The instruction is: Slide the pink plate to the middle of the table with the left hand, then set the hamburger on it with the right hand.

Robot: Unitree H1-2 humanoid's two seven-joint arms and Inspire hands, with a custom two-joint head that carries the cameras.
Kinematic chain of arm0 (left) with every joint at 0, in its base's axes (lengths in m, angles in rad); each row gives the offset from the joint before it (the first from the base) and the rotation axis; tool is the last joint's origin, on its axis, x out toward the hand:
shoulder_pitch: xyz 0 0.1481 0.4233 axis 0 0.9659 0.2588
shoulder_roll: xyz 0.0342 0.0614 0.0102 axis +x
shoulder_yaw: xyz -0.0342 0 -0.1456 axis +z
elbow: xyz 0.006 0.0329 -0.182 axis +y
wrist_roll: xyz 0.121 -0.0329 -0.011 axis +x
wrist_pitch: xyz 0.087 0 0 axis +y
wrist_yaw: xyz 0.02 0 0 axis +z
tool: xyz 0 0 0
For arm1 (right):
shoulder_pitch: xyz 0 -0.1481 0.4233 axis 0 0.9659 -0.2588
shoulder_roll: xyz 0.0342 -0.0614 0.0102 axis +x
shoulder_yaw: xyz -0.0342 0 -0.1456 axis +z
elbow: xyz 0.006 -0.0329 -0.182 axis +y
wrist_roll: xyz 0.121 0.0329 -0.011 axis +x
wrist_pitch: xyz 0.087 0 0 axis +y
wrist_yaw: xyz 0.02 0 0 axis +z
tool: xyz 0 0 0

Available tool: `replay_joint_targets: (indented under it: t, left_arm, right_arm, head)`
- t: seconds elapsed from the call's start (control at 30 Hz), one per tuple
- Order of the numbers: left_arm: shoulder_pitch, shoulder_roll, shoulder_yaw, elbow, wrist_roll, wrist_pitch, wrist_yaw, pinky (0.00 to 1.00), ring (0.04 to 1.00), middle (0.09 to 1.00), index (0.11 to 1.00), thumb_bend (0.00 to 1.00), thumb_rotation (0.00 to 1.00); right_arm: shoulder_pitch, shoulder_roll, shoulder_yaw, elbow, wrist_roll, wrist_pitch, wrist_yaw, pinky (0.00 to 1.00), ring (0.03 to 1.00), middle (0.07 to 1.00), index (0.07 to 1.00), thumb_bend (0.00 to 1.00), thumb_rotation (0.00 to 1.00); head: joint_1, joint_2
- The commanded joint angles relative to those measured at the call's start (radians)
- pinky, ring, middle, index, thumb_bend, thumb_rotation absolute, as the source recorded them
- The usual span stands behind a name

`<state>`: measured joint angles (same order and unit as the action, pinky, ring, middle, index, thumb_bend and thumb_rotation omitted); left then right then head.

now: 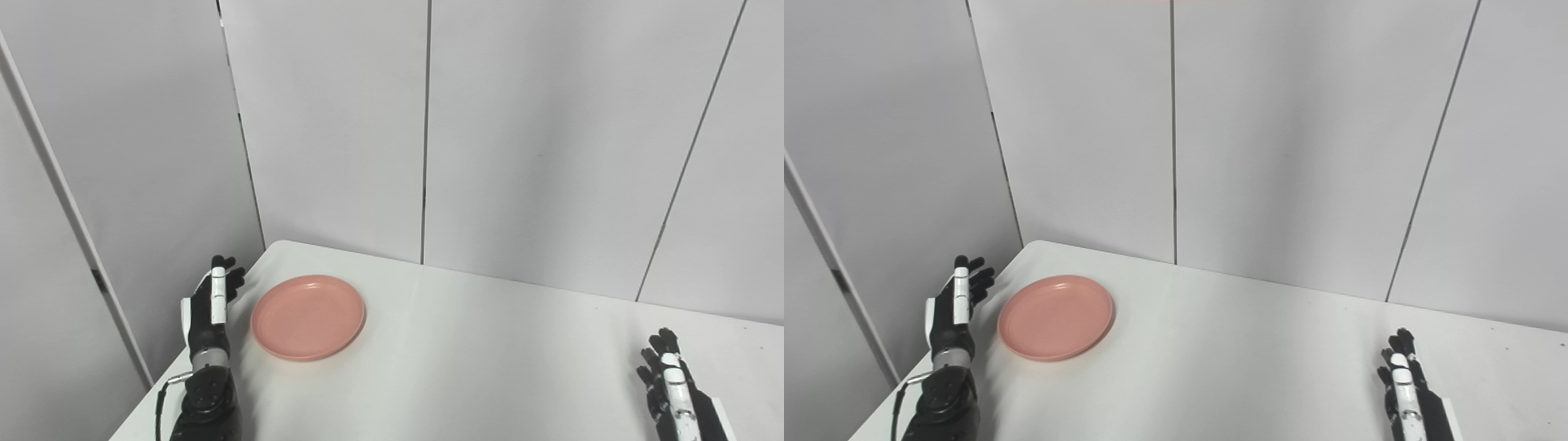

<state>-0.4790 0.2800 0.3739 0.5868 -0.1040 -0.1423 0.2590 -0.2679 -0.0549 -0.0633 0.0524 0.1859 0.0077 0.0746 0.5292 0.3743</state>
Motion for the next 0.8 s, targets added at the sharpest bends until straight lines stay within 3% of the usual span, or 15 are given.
replay_joint_targets:
  t: [0.0, 0.27, 0.47, 0.77]
  left_arm:
    - [-0.053, 0.023, -0.011, -0.001, 0.006, -0.045, -0.002, 0.85, 0.776, 0.752, 0.746, 0.80, 1.00]
    - [-0.068, 0.008, -0.051, 0.064, 0.008, -0.058, -0.007, 0.91, 0.804, 0.768, 0.765, 0.79, 1.00]
    - [-0.083, -0.003, -0.058, 0.127, -0.030, -0.106, -0.051, 0.90, 0.804, 0.767, 0.772, 0.79, 1.00]
    - [-0.083, -0.030, -0.088, 0.147, -0.037, -0.099, -0.062, 0.88, 0.804, 0.773, 0.778, 0.80, 1.00]
  right_arm:
    - [-0.016, -0.001, 0.000, -0.030, -0.003, -0.011, 0.002, 1.00, 1.000, 1.000, 1.000, 0.41, 0.94]
    - [-0.021, 0.013, -0.004, -0.036, -0.013, -0.009, -0.021, 1.00, 1.000, 1.000, 1.000, 0.39, 0.91]
    - [-0.014, 0.012, 0.001, -0.057, -0.014, 0.006, -0.020, 1.00, 1.000, 1.000, 1.000, 0.38, 0.94]
    - [-0.012, 0.007, 0.005, -0.068, -0.011, 0.024, -0.013, 1.00, 1.000, 1.000, 1.000, 0.39, 0.94]
  head:
    - [-0.003, -0.001]
    - [-0.009, 0.000]
    - [-0.013, 0.004]
    - [-0.017, 0.008]
